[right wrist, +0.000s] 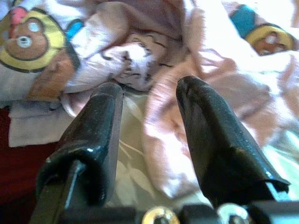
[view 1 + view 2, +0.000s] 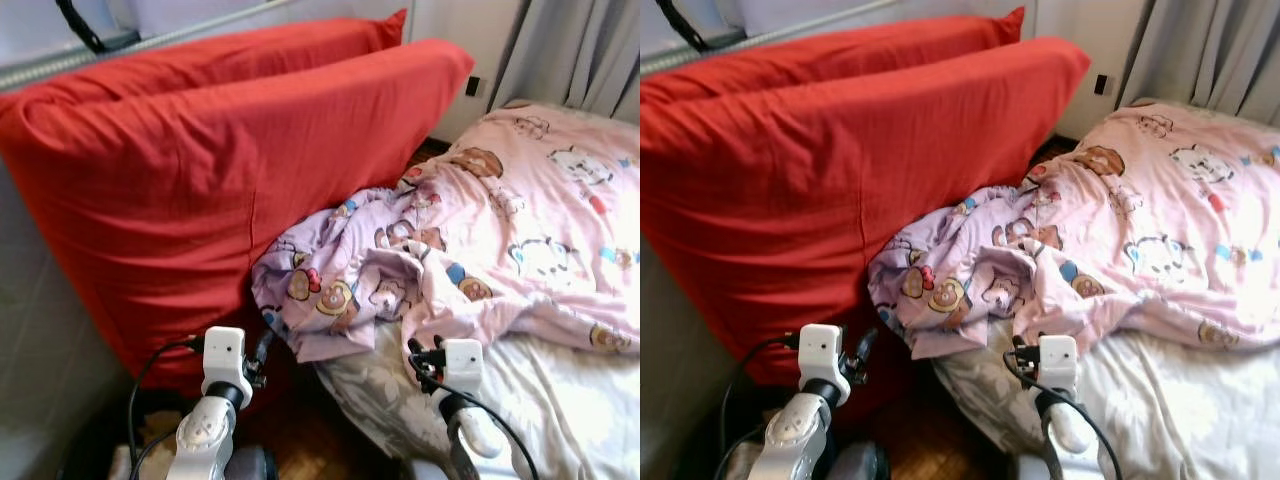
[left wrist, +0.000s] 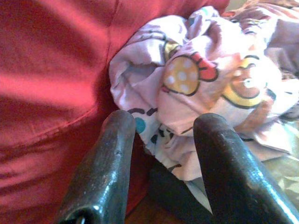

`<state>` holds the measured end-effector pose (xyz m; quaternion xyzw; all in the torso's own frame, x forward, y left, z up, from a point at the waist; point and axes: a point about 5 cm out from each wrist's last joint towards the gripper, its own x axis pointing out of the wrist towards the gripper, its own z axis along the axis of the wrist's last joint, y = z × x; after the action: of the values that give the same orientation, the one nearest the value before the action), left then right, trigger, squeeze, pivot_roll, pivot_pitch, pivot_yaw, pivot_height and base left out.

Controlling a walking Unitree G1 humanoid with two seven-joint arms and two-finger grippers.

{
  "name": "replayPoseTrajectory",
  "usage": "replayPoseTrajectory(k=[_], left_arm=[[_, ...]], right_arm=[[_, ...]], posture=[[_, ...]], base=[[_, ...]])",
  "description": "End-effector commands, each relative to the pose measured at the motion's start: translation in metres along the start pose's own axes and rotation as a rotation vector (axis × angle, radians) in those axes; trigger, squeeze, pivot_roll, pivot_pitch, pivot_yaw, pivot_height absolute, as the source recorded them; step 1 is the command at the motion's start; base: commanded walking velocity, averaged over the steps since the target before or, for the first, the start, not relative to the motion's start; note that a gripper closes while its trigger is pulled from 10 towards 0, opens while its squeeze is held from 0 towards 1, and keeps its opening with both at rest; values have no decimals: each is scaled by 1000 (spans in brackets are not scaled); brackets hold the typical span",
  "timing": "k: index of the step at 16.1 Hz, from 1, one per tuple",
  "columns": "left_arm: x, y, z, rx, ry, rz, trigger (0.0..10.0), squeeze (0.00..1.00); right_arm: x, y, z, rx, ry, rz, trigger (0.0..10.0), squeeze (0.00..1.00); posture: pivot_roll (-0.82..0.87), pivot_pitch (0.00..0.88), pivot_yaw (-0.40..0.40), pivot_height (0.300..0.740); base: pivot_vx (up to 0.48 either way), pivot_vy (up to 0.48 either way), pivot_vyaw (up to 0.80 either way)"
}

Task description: Clean up the room

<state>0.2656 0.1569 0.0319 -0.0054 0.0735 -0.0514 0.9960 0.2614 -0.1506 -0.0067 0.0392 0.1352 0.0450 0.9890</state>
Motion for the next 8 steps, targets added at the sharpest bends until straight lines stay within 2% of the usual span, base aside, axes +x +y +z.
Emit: replayPoseTrajectory(k=[1, 2, 6, 8], left_arm=[[-3, 10, -1, 9, 9, 27, 10000, 0], [-4, 10, -1, 10, 8, 27, 10000, 0], [-8, 13, 0, 15, 3, 32, 10000, 0], [-10, 13, -1, 19, 5, 30, 10000, 0]], right_arm=[[4, 10, 3, 6, -1, 26, 10000, 0], [4, 10, 2, 5, 2, 27, 10000, 0], [13, -3, 1, 9, 91, -55, 10000, 0], [17, -4, 2, 7, 127, -62, 10000, 0]], posture=[[-25, 54, 28, 607], [-23, 58, 29, 607], [-8, 84, 37, 607], [-4, 91, 39, 607]], base=[[289, 0, 0], [281, 0, 0], [0, 0, 0], [0, 0, 0]])
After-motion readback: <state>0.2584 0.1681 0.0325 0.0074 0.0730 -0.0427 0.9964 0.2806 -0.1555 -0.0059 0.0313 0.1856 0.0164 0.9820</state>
